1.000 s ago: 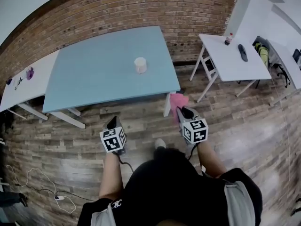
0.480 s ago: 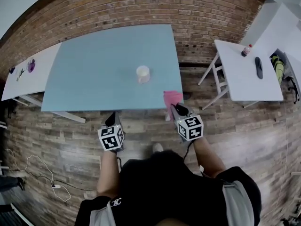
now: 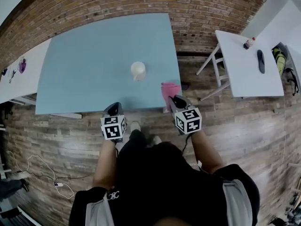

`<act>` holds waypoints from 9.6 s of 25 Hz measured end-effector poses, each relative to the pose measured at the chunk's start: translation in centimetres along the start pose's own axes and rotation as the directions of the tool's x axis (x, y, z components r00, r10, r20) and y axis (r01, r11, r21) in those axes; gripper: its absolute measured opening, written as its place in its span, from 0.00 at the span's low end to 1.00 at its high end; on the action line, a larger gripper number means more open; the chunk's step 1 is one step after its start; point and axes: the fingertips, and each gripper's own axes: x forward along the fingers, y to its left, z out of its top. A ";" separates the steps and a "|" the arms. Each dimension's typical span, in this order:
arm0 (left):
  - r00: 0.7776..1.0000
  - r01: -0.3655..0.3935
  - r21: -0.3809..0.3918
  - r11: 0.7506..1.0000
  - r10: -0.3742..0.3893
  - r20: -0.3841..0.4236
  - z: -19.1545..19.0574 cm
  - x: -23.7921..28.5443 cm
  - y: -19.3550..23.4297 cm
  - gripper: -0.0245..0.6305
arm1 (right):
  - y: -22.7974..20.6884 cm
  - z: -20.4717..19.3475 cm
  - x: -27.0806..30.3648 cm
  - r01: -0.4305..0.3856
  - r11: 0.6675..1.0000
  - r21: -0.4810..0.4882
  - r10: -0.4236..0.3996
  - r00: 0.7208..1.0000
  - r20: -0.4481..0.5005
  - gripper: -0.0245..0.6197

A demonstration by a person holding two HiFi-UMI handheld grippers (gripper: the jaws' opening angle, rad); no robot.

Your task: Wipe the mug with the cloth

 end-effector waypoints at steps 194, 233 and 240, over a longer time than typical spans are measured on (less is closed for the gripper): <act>0.449 0.860 0.495 0.122 -0.641 -0.623 -5.1 5.9 -6.0 0.11 | 16.3 -1.6 23.6 -0.891 0.439 0.118 0.499 0.132 -0.857 0.10; 0.599 0.800 0.357 0.482 -0.610 -0.518 -5.6 7.9 -8.1 0.12 | 5.5 -6.7 13.7 -0.551 0.783 0.287 0.611 0.597 -0.520 0.10; 0.630 0.777 0.363 0.515 -0.638 -0.443 -4.1 9.0 -9.7 0.11 | 7.8 -6.9 14.4 -0.500 0.827 0.257 0.561 0.703 -0.437 0.10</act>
